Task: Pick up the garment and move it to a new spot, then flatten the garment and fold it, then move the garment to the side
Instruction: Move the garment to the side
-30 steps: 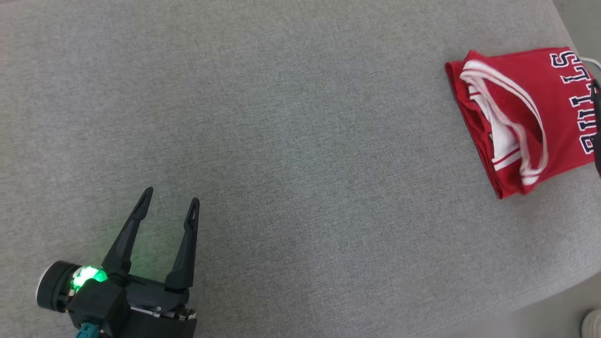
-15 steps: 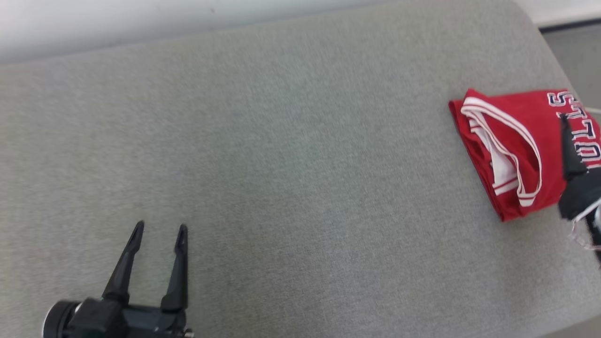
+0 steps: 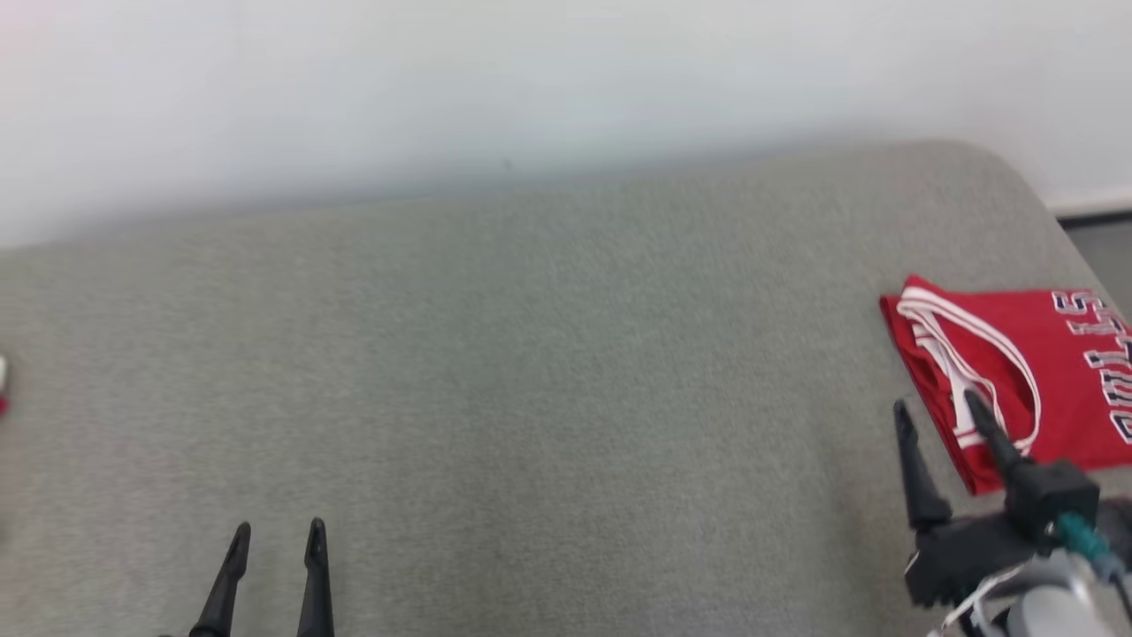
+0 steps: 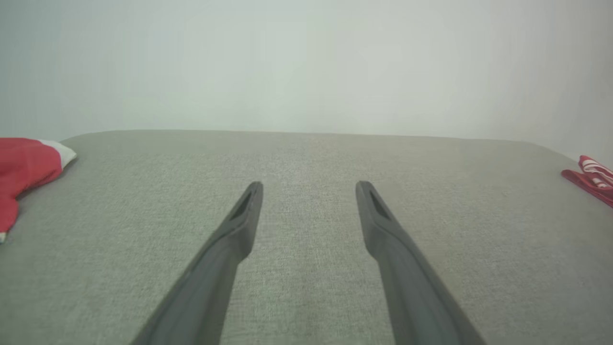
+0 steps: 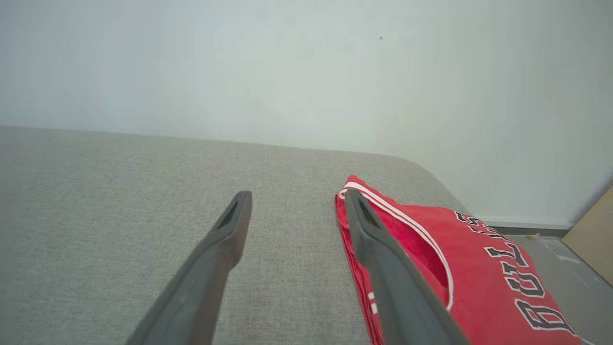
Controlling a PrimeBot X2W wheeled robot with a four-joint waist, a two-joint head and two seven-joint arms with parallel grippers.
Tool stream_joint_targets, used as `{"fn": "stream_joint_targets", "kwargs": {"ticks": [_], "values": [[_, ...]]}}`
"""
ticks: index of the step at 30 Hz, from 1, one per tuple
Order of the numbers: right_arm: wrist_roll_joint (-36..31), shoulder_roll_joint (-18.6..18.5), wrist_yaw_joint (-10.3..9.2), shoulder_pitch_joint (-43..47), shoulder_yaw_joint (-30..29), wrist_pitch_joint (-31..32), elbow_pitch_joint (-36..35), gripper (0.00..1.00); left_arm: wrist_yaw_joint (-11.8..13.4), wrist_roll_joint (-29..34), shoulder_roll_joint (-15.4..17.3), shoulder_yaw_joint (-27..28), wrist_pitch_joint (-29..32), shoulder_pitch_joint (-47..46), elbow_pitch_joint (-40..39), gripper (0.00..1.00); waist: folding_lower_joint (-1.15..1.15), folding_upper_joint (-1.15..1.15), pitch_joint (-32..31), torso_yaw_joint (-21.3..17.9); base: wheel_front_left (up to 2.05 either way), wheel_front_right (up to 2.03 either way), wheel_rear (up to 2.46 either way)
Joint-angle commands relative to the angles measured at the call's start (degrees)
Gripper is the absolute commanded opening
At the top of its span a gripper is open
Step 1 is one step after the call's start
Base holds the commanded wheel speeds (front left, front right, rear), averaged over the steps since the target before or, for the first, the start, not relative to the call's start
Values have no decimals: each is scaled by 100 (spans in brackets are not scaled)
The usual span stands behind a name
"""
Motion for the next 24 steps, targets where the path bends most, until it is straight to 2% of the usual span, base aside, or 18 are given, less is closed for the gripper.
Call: {"fn": "stream_joint_targets", "kwargs": {"ticks": [1, 9, 24], "values": [[2, 68, -16, 136, -1, -19, -85, 100, -2, 22, -15, 54, -17, 92, 34, 100, 2, 1, -426, 362, 0, 0, 0], [7, 407, -16, 730, -182, 41, -417, 100, -32, 38, -88, 241, -17, 161, 364, 100, 2, 1, -699, 637, 0, 0, 0], [27, 632, -16, 1418, -362, 308, -853, 100, -56, 28, -41, 141, -17, -58, 775, 100, 2, 1, -868, 834, 0, 0, 0]]}}
